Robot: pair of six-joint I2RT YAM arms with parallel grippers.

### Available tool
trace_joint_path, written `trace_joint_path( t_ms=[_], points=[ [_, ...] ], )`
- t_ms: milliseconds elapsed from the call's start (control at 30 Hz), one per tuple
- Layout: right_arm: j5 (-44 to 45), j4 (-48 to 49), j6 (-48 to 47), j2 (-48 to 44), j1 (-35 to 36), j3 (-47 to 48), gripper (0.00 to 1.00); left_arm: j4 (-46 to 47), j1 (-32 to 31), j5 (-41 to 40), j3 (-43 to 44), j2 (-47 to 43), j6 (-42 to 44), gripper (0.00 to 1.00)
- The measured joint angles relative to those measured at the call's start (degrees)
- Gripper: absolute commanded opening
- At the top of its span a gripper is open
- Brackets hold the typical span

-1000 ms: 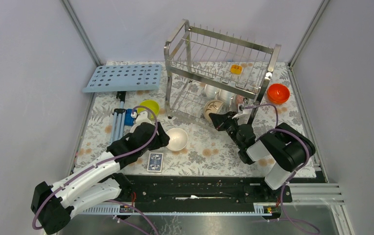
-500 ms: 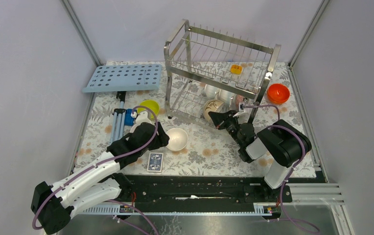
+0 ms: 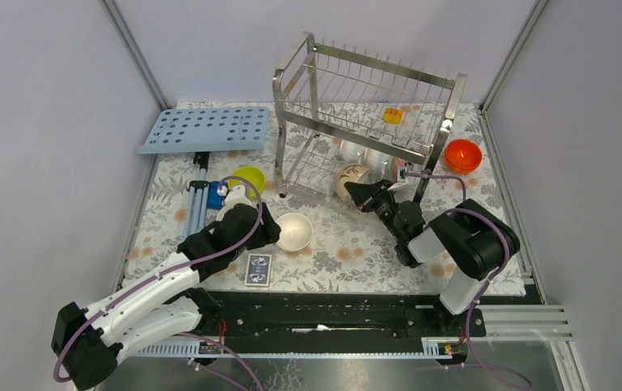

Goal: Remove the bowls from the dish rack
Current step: Pick up the bowl from the dish rack.

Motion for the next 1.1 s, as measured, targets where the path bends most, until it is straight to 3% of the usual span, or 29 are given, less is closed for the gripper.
trace_joint_path(
  t_ms=[667, 1100],
  points=[
    [-5.5, -6.0, 6.5, -3.3, 0.0, 2.9, 0.0, -1.1, 0.0, -1.0, 0.0, -2.3, 0.2, 0.66],
    [-13.2, -21.6, 3.6, -26.9, 0.1, 1.2, 0.0, -3.1, 0.0, -2.2, 0.1, -3.8, 0.3, 0.66]
  ],
)
